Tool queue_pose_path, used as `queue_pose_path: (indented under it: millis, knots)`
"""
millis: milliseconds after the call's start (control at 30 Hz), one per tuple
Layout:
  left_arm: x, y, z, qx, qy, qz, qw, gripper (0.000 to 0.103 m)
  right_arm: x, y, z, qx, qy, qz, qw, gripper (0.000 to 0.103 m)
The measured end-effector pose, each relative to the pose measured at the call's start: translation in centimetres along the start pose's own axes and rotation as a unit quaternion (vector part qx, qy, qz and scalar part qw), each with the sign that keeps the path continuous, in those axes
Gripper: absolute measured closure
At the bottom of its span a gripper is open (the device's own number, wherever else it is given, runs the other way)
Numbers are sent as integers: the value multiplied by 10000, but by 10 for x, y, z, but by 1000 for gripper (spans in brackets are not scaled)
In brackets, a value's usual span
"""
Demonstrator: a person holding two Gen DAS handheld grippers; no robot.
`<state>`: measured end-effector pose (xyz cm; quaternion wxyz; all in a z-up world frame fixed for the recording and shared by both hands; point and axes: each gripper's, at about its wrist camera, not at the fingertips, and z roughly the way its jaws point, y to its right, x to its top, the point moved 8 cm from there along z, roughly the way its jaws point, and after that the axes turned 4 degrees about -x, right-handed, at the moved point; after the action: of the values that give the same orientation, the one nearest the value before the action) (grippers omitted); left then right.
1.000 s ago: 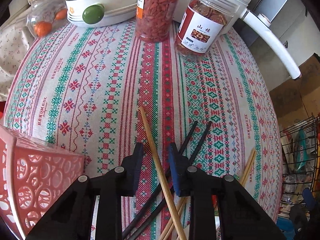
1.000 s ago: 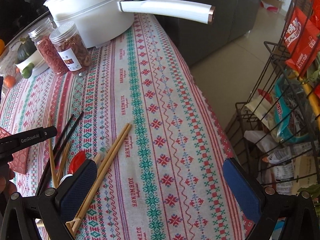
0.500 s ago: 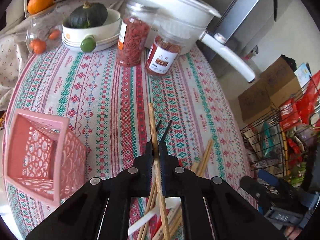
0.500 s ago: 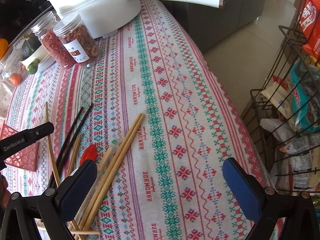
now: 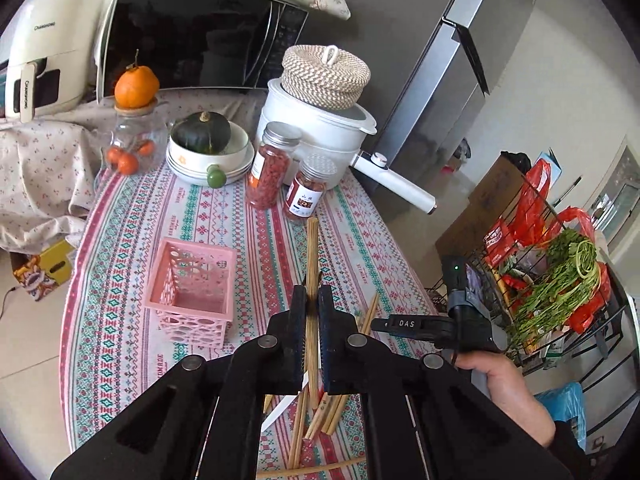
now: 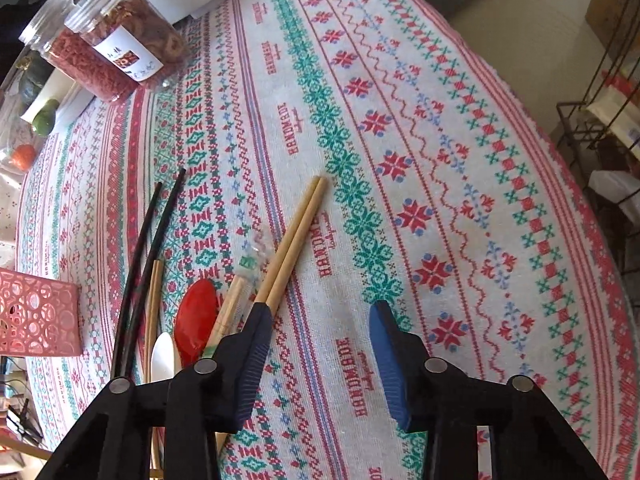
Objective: Organize utensils
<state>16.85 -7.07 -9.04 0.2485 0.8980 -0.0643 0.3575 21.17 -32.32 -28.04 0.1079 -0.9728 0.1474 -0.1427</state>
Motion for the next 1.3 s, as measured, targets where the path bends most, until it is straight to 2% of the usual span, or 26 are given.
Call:
queue_pose_path:
  millis: [100,267,433,467,533,600,733,867,967,1133,1300]
  knots:
    - [-5,-11,-8,90,18,15,10000,98,1,-7,5,-56,16,16,10000,66]
    - [-7,-24,-14,5,-19,-165,9999,98,2,-13,7,-593,81,40,9982,73]
    - [-5,-29,-22,32,33,-163,9999,98,2,-28,15,-1140,102,-138,9933,73]
    - [-4,-30,-24,41,59,-172,9998,98,2,-29,15,-1245,127,-151,9920,76]
    - [-1,-31,-31,32,152,-187,9997,98,4,-28,16,-1337,175,-89,9908,88]
    - [4,-32,-41,17,329,-178,9993,98,5,-24,16,-1186,182,52,9928,96]
    - [24,-30,-73,8,979,-91,9952,98,10,-12,-2,-656,371,367,9965,97]
    - [45,-24,-108,139,1795,133,9836,98,18,-18,-44,-200,954,380,9945,97]
    - [56,-22,-124,346,2233,335,9736,98,15,-27,-80,124,1378,355,9897,97]
    - [67,-35,-116,727,2436,492,9659,98,10,-49,-129,432,2085,165,9769,97]
    - [71,-60,-80,959,2140,406,9713,98,1,-70,-168,733,2622,-116,9622,97]
